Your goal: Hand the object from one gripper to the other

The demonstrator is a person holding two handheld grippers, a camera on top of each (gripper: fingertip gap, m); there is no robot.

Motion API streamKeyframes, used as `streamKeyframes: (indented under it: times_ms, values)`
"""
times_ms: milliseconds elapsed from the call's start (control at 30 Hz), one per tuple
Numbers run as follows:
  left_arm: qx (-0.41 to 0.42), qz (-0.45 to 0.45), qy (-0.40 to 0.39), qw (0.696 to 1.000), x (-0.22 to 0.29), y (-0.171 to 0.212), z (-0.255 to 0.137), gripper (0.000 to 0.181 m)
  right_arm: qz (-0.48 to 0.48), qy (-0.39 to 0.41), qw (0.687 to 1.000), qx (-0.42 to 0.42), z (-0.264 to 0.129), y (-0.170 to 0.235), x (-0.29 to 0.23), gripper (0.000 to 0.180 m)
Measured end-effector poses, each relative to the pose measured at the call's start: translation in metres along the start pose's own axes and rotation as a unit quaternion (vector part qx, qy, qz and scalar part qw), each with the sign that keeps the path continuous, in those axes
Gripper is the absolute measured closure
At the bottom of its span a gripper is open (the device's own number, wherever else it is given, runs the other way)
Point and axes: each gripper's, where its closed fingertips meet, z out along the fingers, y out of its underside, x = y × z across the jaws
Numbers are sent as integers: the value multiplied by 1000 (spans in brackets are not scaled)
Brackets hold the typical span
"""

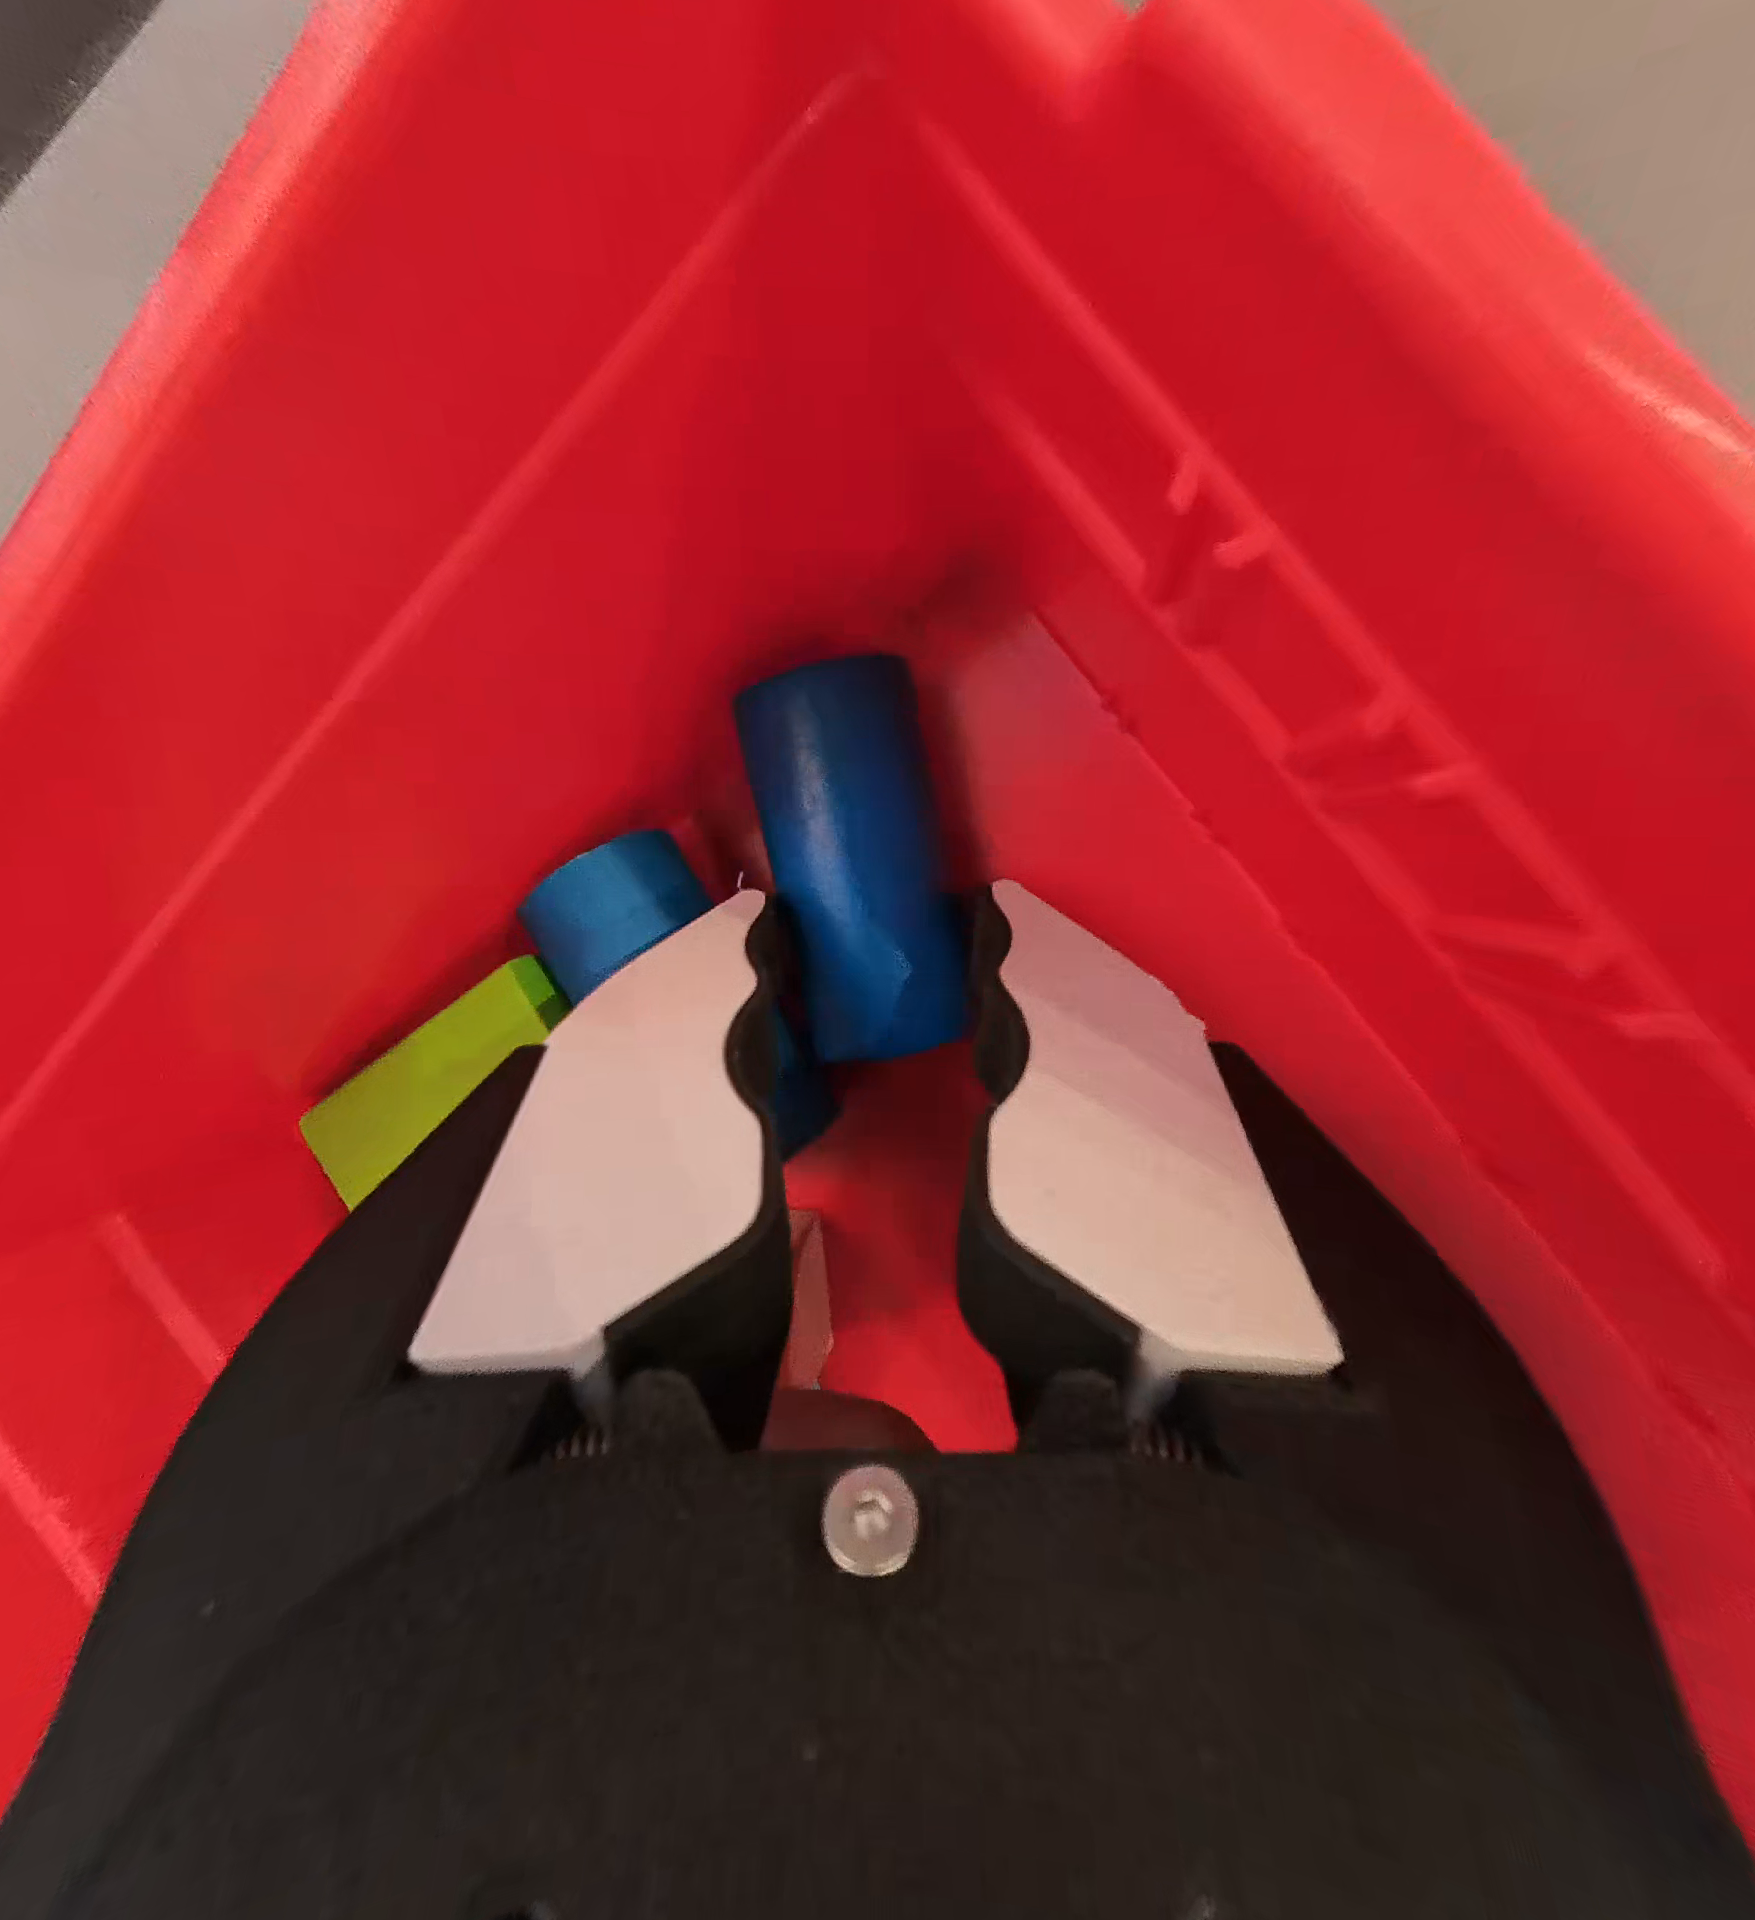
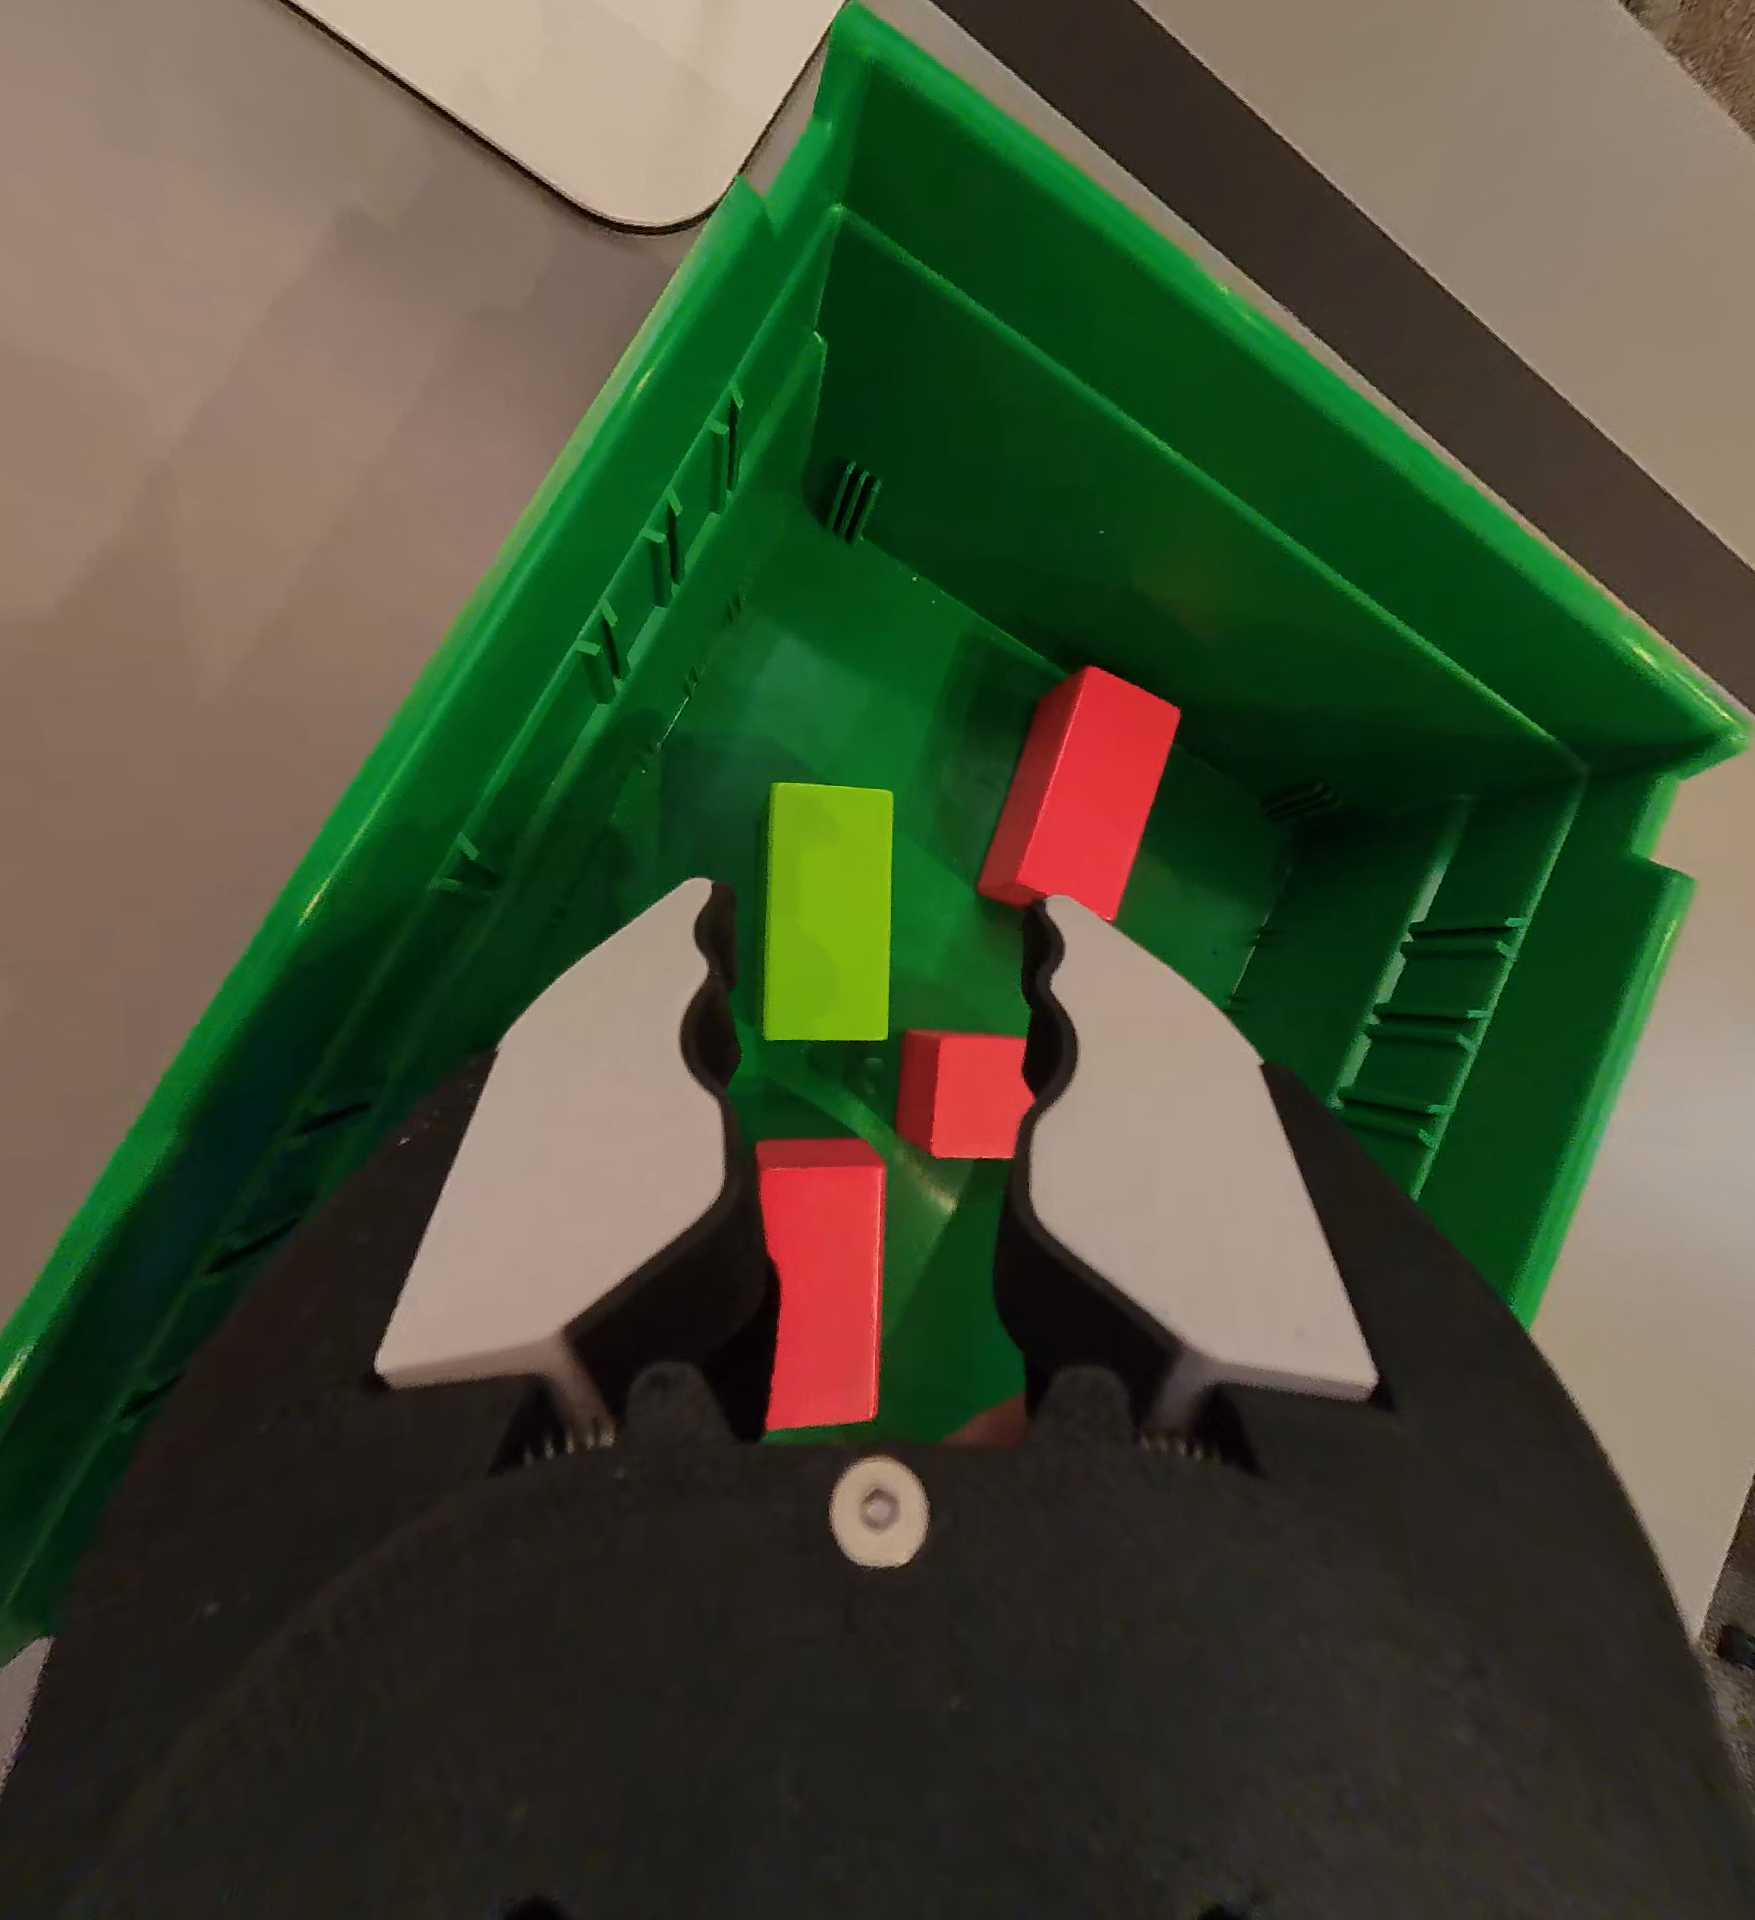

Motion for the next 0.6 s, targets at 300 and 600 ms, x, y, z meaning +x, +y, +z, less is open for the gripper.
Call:
streamKeyframes:
  times_ms: [300, 600]
  values:
    - [178, -39, 97, 978, 13, -21, -58, 147, -57, 31, 991, 113, -63, -52, 0, 128]
    - [501, 17, 340, 795, 116, -63, -264, 148, -39, -374, 829, 415, -205, -150, -195, 128]
